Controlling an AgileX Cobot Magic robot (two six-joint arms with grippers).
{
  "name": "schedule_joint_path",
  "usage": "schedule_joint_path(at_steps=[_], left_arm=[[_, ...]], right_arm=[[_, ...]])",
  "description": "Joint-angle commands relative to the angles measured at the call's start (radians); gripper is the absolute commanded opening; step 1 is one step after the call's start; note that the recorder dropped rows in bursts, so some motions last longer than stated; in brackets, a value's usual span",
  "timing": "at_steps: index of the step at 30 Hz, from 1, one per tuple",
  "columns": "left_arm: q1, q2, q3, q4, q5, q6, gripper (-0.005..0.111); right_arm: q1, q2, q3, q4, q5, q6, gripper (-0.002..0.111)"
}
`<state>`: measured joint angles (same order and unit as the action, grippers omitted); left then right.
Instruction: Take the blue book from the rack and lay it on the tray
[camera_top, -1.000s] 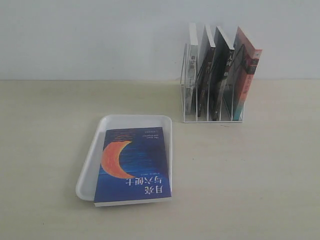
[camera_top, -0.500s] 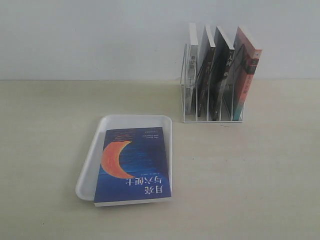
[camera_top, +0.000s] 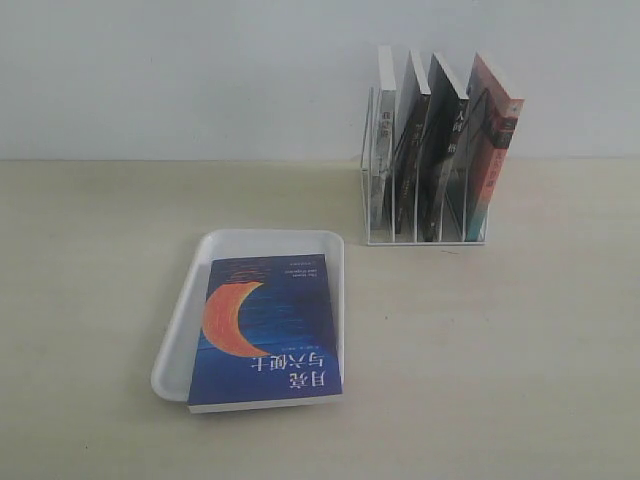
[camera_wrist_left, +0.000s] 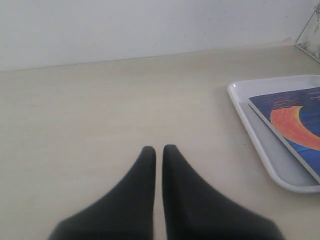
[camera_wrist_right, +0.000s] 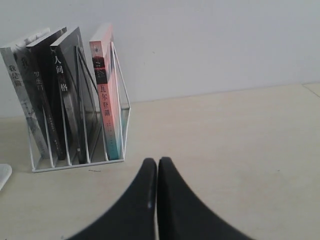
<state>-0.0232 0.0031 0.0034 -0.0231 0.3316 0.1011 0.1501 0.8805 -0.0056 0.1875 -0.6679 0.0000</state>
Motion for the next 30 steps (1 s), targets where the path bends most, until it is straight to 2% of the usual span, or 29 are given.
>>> schedule_joint_path(at_steps=[1,10,20,22,28,30], left_arm=[[0.002,-0.003,-0.003,-0.002,-0.016,0.004,0.005],[0.002,-0.003,-0.003,-0.002,-0.016,0.004,0.005],[0.002,-0.003,-0.003,-0.002,-0.016,0.004,0.005],[0.002,-0.003,-0.003,-0.002,-0.016,0.004,0.005],[0.002,-0.003,-0.003,-0.002,-0.016,0.004,0.005],[0.002,-0.003,-0.003,-0.002,-0.016,0.004,0.005]], right_arm=[[0.001,0.001,0.006,-0.006,0.003,0.0,0.0],[0.001,-0.154,0.006,-0.006,0.001,0.0,0.0],[-0.001,-0.547,0.006,-0.006,0.014,-0.039,0.0],[-0.001,-0.639,0.006,-0.006,0.11,-0.112,0.0],[-0.001,-0.866,0.006,-0.006,0.668,-0.226,0.0],[-0.001,-0.881,0.006,-0.018,0.781,-0.227,0.0]])
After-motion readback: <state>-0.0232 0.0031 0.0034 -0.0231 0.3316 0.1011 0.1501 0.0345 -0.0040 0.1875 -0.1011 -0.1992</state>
